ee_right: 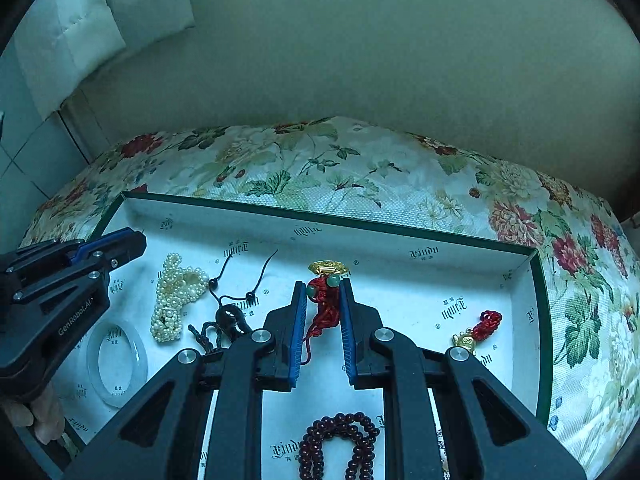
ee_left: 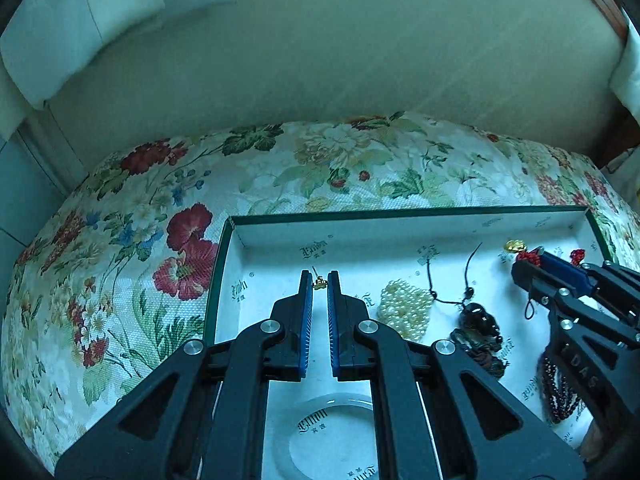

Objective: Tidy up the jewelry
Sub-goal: 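Carry the gold stud and the gold ingot charm over the tray with both grippers, then open left gripper to drop the stud in the tray while right gripper releases the ingot charm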

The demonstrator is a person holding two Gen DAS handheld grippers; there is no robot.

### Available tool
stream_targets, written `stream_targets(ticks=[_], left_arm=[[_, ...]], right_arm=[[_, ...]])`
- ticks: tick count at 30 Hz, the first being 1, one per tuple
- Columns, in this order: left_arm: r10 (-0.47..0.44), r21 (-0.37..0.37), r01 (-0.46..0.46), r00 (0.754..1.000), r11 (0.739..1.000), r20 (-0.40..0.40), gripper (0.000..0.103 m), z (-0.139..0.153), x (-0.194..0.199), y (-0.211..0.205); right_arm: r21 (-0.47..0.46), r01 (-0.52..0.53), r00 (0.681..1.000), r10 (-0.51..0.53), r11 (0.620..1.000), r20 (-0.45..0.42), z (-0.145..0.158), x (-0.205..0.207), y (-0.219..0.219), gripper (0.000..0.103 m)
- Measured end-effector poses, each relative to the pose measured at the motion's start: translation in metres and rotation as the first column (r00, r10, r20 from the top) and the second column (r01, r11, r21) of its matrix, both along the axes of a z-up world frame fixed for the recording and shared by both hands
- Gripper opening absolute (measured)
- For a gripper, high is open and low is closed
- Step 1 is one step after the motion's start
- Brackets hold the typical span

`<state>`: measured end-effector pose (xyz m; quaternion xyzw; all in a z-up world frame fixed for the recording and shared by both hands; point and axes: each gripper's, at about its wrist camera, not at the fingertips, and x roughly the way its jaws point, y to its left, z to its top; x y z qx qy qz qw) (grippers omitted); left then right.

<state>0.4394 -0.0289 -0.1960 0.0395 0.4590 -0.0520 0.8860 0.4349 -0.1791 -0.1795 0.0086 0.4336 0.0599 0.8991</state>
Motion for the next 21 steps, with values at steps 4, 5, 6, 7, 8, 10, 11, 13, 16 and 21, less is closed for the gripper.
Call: stream_targets(ticks=[4,5,6,7,8,10,11,13,16,21], left_arm=[[0.006,0.003,-0.006,1.000,1.000,-0.011,0.007,-0.0036,0.0022,0.0014],[0.007,0.003,-0.007,1.000,1.000,-0.013,0.007,-0.0042,0.0031,0.0014],[0.008,0.003,-0.008,1.000,1.000,-0.014,0.007,-0.0046,0.0036,0.0017],[0.007,0.005,-0.007,1.000,1.000,-0.014,0.007,-0.0050,0.0043,0.0018],[0.007,0.005,-0.007,1.000,1.000,-0.015,0.007,-0.0053,0.0050,0.0021],[0.010,-0.001,-0.010,1.000,1.000,-0.024,0.007,-0.0063,0.0065,0.0028],[0.009,-0.003,-0.010,1.000,1.000,-0.027,0.007,-0.0067,0.0072,0.0030],[0.007,-0.003,-0.007,0.999,1.000,-0.032,0.007,-0.0073,0.0073,0.0028],[0.005,0.005,-0.005,0.999,1.000,-0.036,0.007,-0.0085,0.0076,0.0012],[0.003,0.001,-0.003,0.999,1.000,-0.049,0.007,-0.0111,0.0089,0.0014]], right_arm=[[-0.006,-0.004,1.000,0.004,1.000,-0.008,-0.0019,0.0002,0.0013,0.017],[-0.008,-0.005,1.000,0.005,1.000,-0.010,-0.0025,0.0002,0.0016,0.017],[-0.009,-0.005,1.000,0.005,1.000,-0.012,-0.0030,0.0004,0.0016,0.017],[-0.009,-0.005,1.000,0.004,1.000,-0.014,-0.0032,0.0004,0.0014,0.017],[-0.008,-0.004,1.000,0.004,1.000,-0.015,-0.0036,0.0005,0.0011,0.017],[-0.007,-0.003,1.000,0.003,1.000,-0.019,-0.0044,0.0010,0.0010,0.017],[-0.008,-0.003,1.000,0.002,1.000,-0.022,-0.0049,0.0014,0.0009,0.017],[-0.007,-0.003,1.000,0.003,1.000,-0.027,-0.0058,0.0019,0.0010,0.017],[-0.010,-0.004,0.999,0.004,1.000,-0.034,-0.0071,0.0024,0.0014,0.017],[-0.009,0.001,0.999,-0.001,1.000,-0.042,-0.0090,0.0019,0.0005,0.017]])
